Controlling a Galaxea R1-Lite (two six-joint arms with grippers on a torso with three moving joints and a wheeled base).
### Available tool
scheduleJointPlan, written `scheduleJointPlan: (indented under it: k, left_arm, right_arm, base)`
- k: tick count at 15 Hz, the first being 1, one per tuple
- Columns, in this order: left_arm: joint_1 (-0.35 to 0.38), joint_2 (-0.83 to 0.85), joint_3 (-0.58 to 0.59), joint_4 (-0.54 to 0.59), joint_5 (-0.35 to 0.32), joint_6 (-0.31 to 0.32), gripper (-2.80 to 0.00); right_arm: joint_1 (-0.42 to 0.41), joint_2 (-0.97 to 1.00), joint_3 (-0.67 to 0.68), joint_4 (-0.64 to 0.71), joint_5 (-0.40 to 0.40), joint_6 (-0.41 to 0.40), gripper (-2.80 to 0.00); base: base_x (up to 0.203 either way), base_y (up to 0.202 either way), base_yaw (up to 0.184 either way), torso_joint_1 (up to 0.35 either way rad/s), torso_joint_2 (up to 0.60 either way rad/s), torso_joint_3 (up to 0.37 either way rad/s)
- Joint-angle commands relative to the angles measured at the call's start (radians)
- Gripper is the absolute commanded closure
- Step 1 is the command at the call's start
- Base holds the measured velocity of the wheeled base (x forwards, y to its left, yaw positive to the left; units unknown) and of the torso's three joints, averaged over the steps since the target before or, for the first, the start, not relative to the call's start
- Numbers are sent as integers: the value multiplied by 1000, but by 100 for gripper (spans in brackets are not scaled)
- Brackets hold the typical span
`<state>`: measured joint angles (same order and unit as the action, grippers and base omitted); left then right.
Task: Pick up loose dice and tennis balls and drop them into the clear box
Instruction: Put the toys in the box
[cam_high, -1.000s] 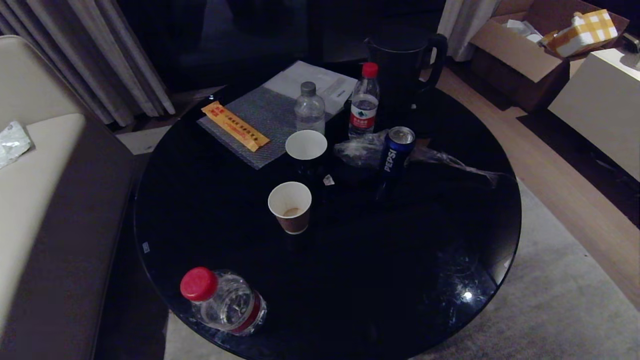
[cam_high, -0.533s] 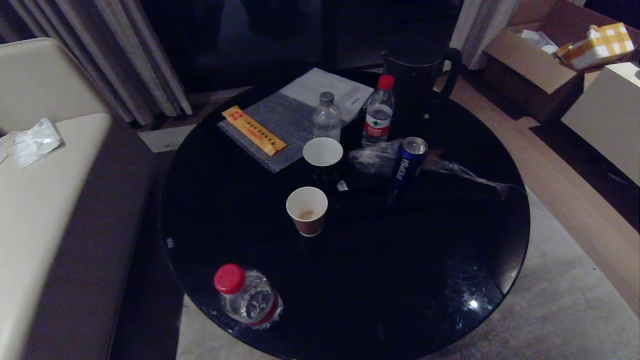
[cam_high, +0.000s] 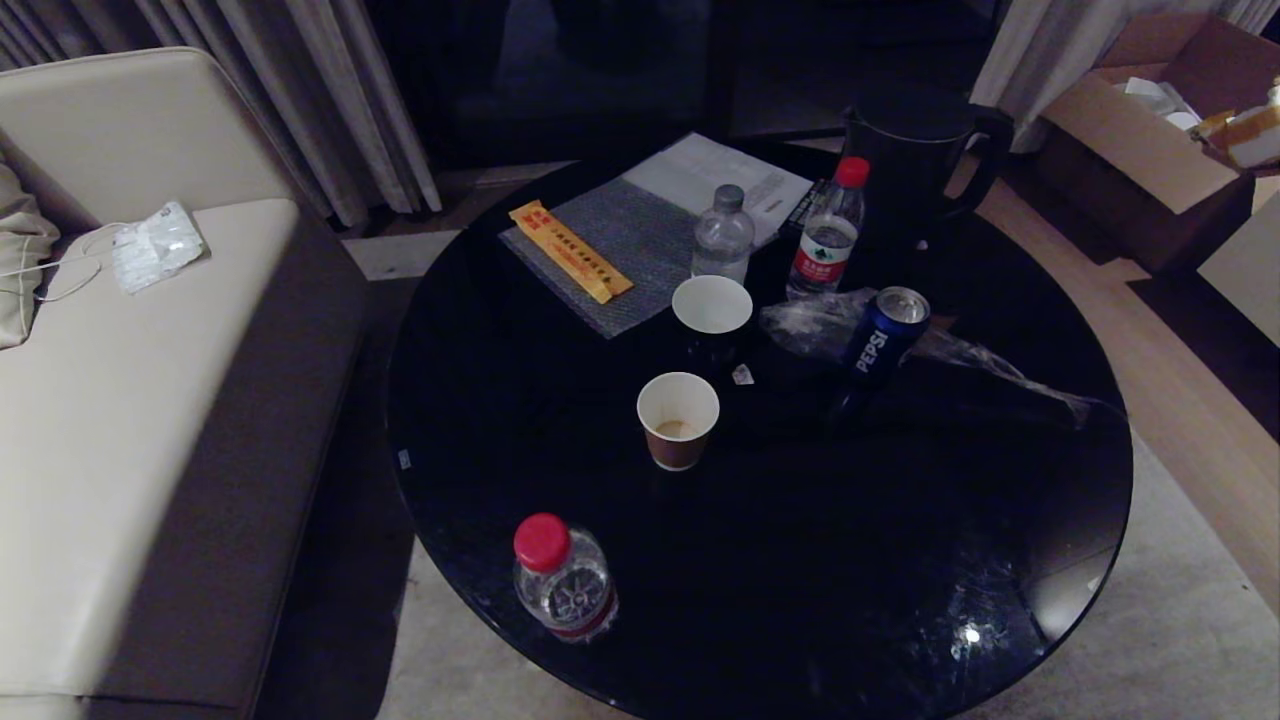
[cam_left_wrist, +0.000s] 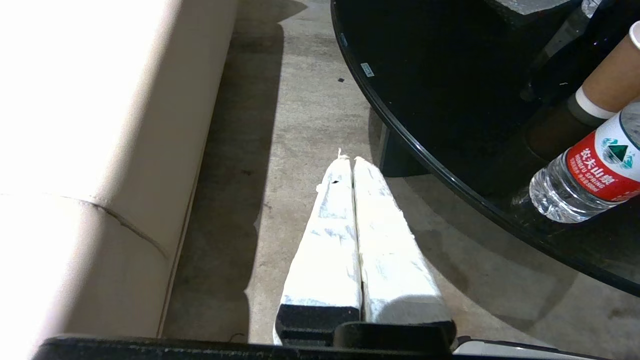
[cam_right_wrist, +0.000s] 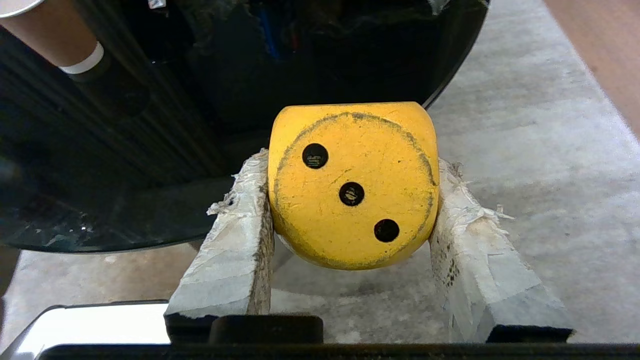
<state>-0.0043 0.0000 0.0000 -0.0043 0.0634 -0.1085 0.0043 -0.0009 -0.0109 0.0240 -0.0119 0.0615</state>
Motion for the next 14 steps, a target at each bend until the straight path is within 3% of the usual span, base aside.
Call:
scheduleJointPlan:
  k: [1, 5, 10, 14]
  left_arm:
    - [0, 2, 2, 0, 1, 0, 0]
    - [0, 2, 2, 0, -1, 1, 0]
    - [0, 2, 2, 0, 1, -3, 0]
    - [0, 2, 2, 0, 1, -2, 0]
  right_arm:
    - [0, 1, 0, 1, 0, 1, 0]
    - [0, 2, 0, 2, 0, 1, 0]
    - [0, 2, 0, 1, 0, 0, 0]
    - [0, 2, 0, 1, 0, 0, 0]
  base:
    - [0, 0, 0, 0, 0, 0]
    - [0, 0, 0, -48, 266, 198]
    - [0, 0, 0, -19, 54, 41]
    - [-166, 0, -2, -6, 3, 3]
